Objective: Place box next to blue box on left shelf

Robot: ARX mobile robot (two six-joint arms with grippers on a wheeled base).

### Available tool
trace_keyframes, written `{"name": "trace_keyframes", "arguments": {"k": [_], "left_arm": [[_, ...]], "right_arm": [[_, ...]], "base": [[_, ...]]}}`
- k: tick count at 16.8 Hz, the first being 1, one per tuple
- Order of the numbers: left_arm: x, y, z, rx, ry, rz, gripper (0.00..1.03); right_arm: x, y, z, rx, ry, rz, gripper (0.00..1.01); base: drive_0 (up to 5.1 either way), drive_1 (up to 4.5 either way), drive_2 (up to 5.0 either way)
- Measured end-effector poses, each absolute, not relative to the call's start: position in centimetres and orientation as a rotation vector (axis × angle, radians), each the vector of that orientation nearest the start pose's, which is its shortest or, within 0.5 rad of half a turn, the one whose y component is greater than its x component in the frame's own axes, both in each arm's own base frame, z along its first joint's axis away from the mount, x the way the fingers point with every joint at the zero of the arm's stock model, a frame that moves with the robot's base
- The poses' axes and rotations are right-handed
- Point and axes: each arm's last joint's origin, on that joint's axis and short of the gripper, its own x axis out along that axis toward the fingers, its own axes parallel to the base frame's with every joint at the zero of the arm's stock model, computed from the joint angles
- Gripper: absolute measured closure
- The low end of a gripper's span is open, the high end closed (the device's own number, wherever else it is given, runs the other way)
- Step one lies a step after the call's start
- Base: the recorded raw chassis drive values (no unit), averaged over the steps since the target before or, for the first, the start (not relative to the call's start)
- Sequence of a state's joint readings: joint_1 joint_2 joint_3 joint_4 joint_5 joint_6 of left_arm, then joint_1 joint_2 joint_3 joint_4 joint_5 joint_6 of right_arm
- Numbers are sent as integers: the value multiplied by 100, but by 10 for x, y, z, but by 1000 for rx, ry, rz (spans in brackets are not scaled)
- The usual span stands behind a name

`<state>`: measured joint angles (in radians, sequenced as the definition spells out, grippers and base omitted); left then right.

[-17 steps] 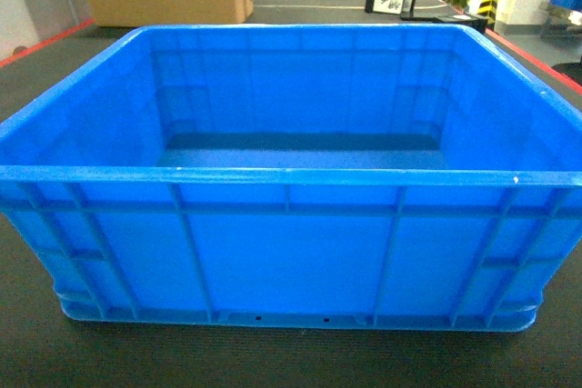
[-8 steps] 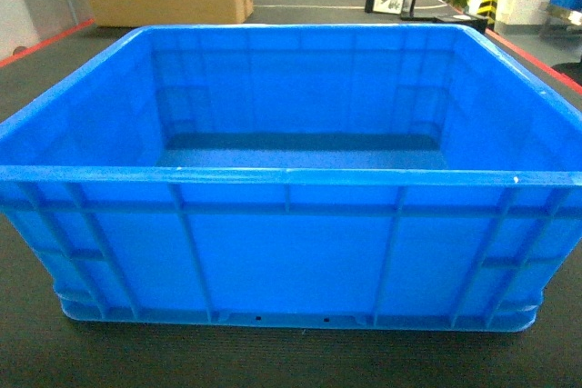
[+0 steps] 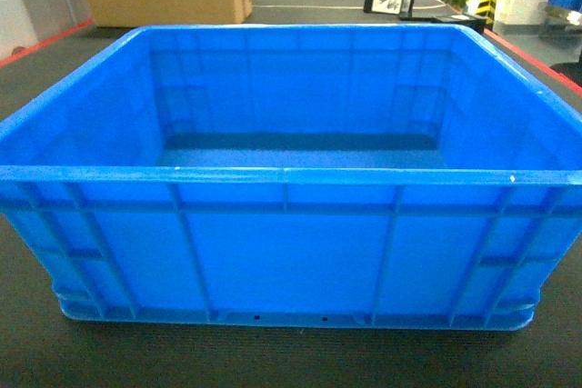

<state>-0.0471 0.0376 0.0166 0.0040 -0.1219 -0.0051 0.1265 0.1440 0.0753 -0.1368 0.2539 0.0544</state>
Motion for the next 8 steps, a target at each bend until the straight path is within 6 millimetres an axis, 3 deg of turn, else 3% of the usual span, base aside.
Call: {"name": "trace_keyframes", "arguments": {"k": [4, 6, 8], "left_arm": [[114, -4, 174, -2, 41, 263, 5], [159, -6, 217, -19, 46, 177, 5], [208, -11, 235, -8, 196, 110, 5]], "right_arm": [[113, 8, 173, 24, 207, -242, 3], [151, 17, 221, 69, 126, -151, 3], [196, 27, 260, 72, 177, -73, 3]], "base": [[0, 0, 0], [0, 0, 0], [0, 0, 0]]}}
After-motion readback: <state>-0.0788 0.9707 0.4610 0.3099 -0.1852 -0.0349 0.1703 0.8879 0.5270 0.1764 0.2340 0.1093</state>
